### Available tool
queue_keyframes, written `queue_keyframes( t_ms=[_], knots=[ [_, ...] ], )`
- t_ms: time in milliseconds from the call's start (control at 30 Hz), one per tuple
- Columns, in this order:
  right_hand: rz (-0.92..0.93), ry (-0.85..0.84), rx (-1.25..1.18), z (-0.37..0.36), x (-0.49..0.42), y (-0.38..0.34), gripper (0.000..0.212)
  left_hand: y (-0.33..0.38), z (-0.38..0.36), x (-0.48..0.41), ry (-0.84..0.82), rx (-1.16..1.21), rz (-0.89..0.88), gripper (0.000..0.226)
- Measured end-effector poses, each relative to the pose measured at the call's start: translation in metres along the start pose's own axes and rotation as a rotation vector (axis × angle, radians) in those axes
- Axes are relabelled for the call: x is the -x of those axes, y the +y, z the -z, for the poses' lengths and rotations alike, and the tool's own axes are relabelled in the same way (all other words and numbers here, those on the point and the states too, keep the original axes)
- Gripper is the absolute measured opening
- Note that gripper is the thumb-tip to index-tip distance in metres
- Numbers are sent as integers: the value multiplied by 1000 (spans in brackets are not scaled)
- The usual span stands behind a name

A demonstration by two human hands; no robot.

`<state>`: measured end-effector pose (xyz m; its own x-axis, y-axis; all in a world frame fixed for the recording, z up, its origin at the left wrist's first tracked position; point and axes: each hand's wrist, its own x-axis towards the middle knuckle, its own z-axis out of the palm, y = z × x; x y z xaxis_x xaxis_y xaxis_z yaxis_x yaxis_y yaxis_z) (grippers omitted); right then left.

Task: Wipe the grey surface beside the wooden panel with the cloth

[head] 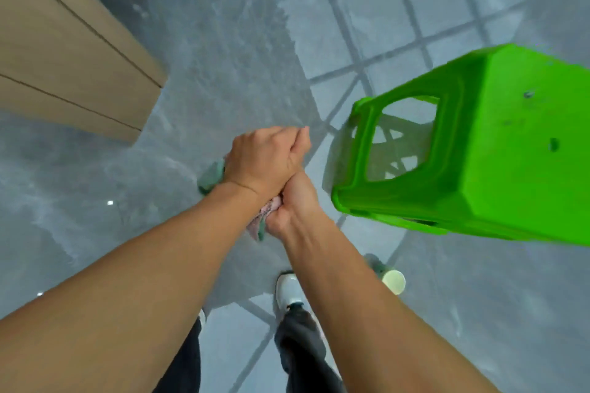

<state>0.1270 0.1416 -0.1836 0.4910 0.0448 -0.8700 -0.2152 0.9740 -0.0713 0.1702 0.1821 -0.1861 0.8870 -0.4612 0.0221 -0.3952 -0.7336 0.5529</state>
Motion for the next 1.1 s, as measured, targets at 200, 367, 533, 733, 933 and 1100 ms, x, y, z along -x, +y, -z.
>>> queue_keyframes(
  t_ms=[200,367,533,733,933,1100],
  knots=[
    [248,-92,-10,36,102,-166,24,166,-14,-40,-73,261,-85,44],
    [291,-223,-46,70,177,-221,28,264,-22,-34,-154,621,-51,46],
    [275,-135,-40,116,205,-277,30,301,-43,-41,-392,316,-174,54],
    [291,54,-8,170,193,-317,60,273,-66,-58,-733,249,-55,40],
    [356,332,304,178,172,-326,45,261,-77,-50,-757,548,379,45],
    [693,728,1027,200,178,-335,48,261,-71,-41,-729,784,643,68]
  ],
)
